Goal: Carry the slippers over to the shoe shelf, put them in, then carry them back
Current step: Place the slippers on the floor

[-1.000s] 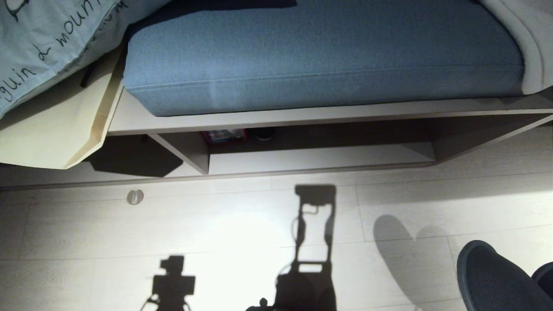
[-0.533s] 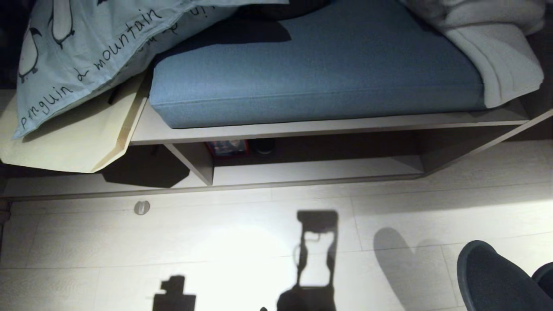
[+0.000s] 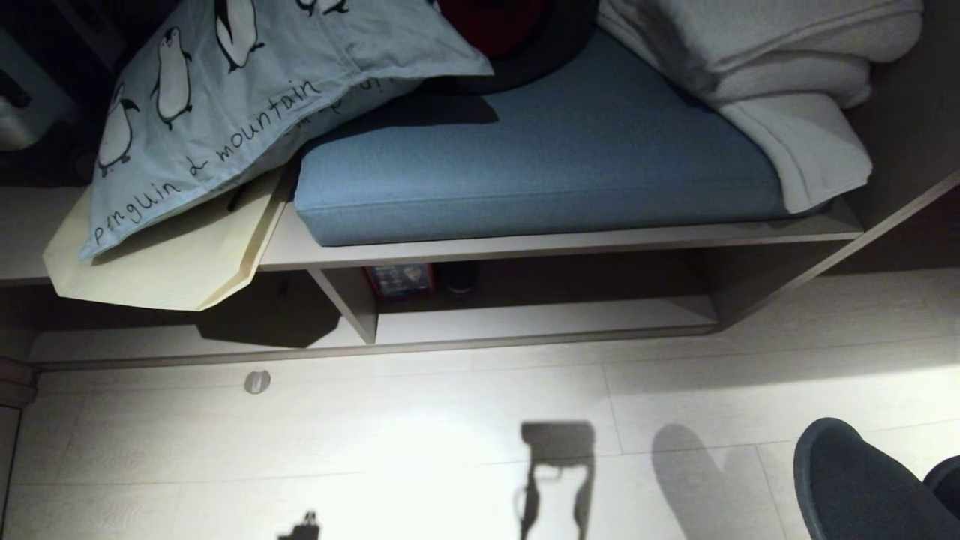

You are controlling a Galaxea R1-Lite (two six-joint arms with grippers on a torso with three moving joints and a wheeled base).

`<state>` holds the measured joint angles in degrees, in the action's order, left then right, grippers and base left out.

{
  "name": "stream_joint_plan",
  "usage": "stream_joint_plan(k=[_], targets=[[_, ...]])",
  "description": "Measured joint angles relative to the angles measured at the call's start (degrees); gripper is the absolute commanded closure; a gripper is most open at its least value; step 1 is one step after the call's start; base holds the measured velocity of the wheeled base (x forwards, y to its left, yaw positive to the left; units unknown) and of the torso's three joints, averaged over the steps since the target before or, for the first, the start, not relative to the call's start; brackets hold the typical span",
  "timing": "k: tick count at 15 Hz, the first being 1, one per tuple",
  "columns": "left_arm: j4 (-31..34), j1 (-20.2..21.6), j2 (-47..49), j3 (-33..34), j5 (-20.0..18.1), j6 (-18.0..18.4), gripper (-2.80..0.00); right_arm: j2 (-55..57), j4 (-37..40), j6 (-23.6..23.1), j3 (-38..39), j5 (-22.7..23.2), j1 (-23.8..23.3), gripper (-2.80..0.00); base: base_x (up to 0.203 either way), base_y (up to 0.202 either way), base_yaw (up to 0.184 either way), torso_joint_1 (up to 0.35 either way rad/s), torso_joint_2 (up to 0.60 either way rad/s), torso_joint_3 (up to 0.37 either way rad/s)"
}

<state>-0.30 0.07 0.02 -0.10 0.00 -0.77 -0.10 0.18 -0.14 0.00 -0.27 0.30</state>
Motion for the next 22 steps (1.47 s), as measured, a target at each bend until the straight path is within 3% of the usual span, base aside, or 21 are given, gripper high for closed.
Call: stream_joint_plan(k=[16, 22], targets=[[0.0, 0.0, 0.0, 0.0, 0.0, 0.01, 0.0, 0.02, 0.0, -0.02, 0.0, 0.0, -0.01, 0.0, 0.0, 0.0, 0.0, 0.004, 0.0, 0.203], [-0.02, 0.0, 0.0, 0.0, -0.02, 0.09, 0.0, 0.02, 0.02, -0.02, 0.0, 0.01, 0.0, 0.0, 0.0, 0.0, 0.0, 0.002, 0.0, 0.05]])
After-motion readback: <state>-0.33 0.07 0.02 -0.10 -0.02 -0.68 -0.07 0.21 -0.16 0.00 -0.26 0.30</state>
